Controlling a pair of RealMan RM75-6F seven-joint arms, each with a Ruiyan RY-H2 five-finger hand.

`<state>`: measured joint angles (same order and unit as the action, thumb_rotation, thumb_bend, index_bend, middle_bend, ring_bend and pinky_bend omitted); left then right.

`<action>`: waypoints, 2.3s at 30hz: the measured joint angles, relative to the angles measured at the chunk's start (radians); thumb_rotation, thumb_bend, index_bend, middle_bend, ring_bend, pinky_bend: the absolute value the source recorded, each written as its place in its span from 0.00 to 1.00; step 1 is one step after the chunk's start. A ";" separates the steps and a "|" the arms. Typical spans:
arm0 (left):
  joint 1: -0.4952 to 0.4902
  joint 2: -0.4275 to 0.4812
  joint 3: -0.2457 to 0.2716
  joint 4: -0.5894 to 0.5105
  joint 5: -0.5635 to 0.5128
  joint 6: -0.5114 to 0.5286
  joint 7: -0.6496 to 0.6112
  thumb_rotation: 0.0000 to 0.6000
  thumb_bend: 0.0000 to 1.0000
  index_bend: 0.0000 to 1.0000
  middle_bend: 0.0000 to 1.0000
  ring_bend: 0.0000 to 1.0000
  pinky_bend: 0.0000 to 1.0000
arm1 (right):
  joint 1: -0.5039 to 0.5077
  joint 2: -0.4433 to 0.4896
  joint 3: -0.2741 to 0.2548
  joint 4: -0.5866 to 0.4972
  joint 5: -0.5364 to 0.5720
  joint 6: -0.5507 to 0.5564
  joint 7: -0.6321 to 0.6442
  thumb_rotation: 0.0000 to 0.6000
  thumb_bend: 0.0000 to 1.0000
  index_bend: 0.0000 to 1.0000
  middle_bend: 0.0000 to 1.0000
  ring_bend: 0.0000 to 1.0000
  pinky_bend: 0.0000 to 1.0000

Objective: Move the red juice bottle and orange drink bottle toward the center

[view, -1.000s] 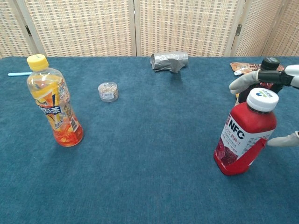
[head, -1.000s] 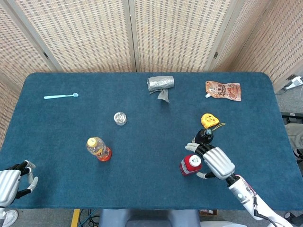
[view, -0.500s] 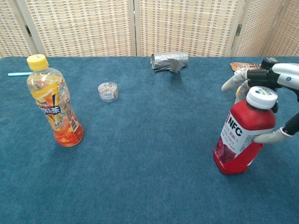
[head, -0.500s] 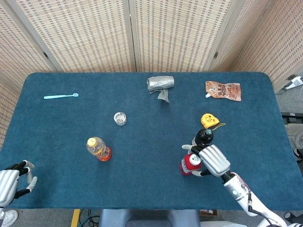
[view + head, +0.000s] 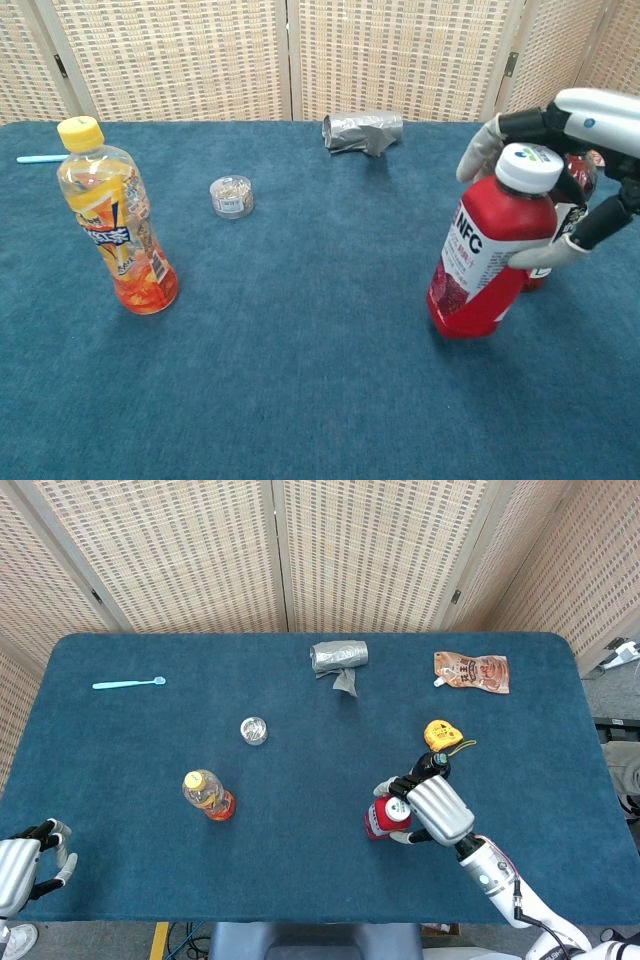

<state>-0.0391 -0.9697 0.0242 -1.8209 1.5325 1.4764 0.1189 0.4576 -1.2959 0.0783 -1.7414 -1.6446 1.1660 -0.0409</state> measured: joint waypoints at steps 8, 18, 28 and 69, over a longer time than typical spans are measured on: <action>0.001 0.002 -0.001 -0.001 -0.001 0.002 -0.002 1.00 0.35 0.50 0.40 0.44 0.57 | 0.060 -0.008 0.075 -0.029 0.090 -0.049 -0.069 1.00 0.11 0.38 0.57 0.55 0.71; 0.005 0.014 -0.005 -0.005 -0.005 0.011 -0.020 1.00 0.35 0.50 0.40 0.44 0.57 | 0.152 -0.078 0.151 0.028 0.243 -0.129 -0.148 1.00 0.11 0.38 0.57 0.55 0.71; 0.010 0.025 -0.007 -0.012 -0.004 0.020 -0.033 1.00 0.35 0.50 0.40 0.44 0.57 | 0.218 -0.167 0.175 0.145 0.302 -0.169 -0.124 1.00 0.11 0.38 0.57 0.55 0.71; 0.012 0.033 -0.007 -0.023 -0.008 0.014 -0.019 1.00 0.35 0.49 0.40 0.44 0.57 | 0.244 -0.131 0.125 0.140 0.254 -0.129 -0.025 1.00 0.00 0.04 0.12 0.26 0.57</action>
<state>-0.0266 -0.9371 0.0175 -1.8437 1.5247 1.4900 0.1003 0.7013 -1.4264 0.2030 -1.6010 -1.3908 1.0368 -0.0661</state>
